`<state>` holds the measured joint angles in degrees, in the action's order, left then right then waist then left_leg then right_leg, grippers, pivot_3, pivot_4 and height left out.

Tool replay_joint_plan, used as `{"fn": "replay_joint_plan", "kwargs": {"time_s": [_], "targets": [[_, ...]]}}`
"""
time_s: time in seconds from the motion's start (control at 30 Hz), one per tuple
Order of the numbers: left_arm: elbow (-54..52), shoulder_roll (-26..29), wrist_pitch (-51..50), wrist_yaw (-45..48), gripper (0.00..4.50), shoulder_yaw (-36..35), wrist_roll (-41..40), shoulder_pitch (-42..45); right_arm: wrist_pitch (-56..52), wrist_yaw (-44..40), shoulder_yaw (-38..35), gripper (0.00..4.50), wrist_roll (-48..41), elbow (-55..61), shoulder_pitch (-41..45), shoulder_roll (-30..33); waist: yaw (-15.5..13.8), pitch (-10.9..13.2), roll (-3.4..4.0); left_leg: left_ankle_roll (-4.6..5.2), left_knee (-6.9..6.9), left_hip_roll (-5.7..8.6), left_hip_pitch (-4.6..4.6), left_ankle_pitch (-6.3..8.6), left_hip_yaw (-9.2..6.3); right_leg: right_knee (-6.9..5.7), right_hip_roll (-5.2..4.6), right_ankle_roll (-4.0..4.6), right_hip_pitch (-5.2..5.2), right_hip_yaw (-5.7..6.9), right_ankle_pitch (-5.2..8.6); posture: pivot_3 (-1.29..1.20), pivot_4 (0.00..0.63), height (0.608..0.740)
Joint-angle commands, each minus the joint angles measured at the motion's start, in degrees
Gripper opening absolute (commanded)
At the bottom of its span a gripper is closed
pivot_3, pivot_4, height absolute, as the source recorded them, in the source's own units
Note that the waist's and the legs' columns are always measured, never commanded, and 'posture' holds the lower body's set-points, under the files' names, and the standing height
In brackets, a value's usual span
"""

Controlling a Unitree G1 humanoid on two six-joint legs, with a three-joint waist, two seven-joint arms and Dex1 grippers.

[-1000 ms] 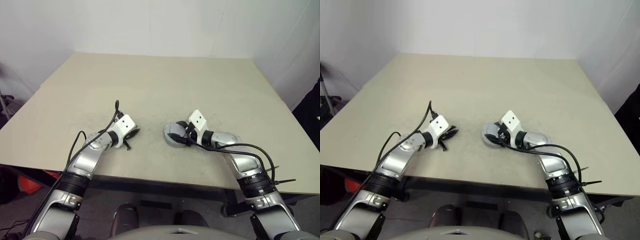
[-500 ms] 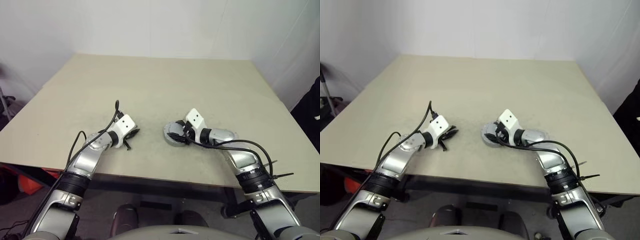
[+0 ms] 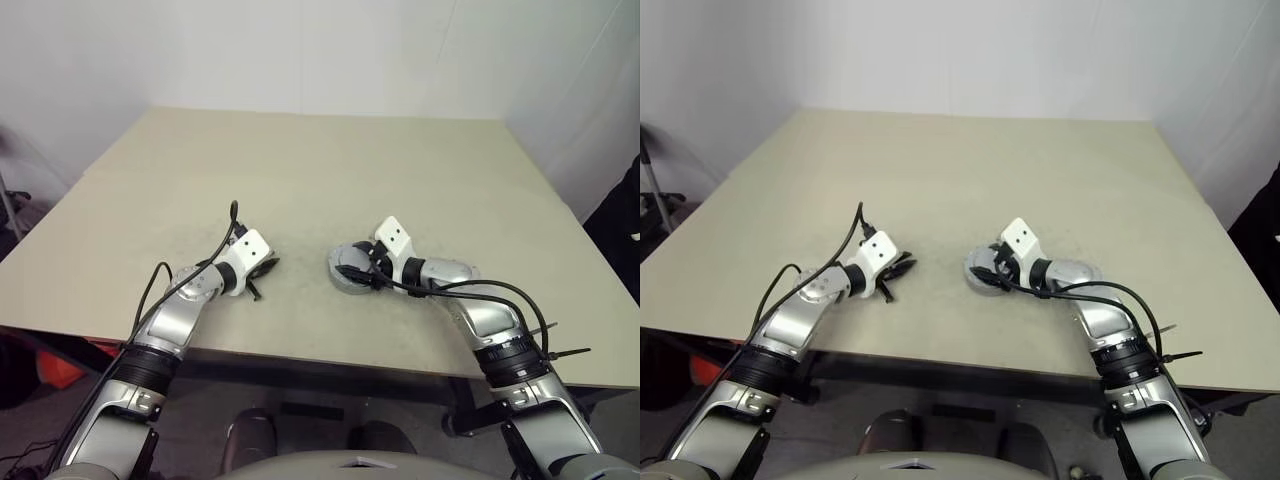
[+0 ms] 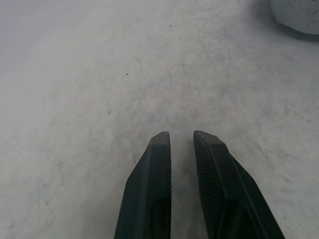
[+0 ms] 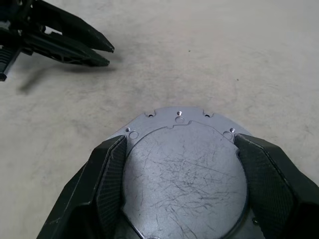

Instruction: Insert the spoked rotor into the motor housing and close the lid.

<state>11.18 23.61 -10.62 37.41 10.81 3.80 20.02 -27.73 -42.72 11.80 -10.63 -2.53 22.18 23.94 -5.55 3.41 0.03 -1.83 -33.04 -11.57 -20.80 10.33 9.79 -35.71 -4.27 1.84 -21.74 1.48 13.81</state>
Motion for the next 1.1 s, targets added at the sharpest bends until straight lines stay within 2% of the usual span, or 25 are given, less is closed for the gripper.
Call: {"fn": "replay_joint_plan", "kwargs": {"time_s": [0.03, 0.3, 0.73, 1.1], "targets": [[-1.1, 0.5, 0.9, -0.2, 0.83, -0.2, 0.3, 0.6, 0.1, -0.1, -2.6, 3.00, -1.8, 3.0, 0.8, -0.3, 0.0, 0.0, 0.00, -0.01, 0.00, 0.00, -0.13, 0.00, 0.00, 0.00, 0.00, 0.01, -0.14, 0.00, -0.01, 0.00, 0.000, 0.740], [-0.5, 0.5, 0.9, -0.1, 0.83, -0.1, 0.4, 1.0, 0.9, -0.6, -3.0, 3.00, -2.5, 4.2, 1.3, -0.6, 0.0, 0.0, 0.01, -0.06, 0.00, 0.00, -0.63, -0.04, 0.03, 0.02, 0.01, 0.02, -0.59, 0.03, -0.03, 0.00, 0.000, 0.740], [-0.5, 0.4, 1.0, -0.3, 0.83, 0.2, 0.6, 0.9, 0.5, -2.9, -2.3, 3.00, -1.9, 5.9, 0.4, 1.9, 0.0, 0.0, 0.01, -0.06, -0.02, -0.01, -0.63, -0.04, 0.05, 0.01, 0.01, 0.02, -0.59, 0.03, -0.03, 0.00, 0.000, 0.740], [0.0, 0.4, 1.2, -0.3, 0.83, 0.0, 0.7, 1.2, 2.2, -2.6, -0.7, 3.00, 0.9, 2.7, 0.0, 1.7, 0.0, 0.0, 0.02, -0.06, -0.04, -0.01, -0.62, -0.04, 0.06, 0.00, 0.01, 0.02, -0.58, 0.03, -0.03, 0.00, 0.000, 0.740]]}}
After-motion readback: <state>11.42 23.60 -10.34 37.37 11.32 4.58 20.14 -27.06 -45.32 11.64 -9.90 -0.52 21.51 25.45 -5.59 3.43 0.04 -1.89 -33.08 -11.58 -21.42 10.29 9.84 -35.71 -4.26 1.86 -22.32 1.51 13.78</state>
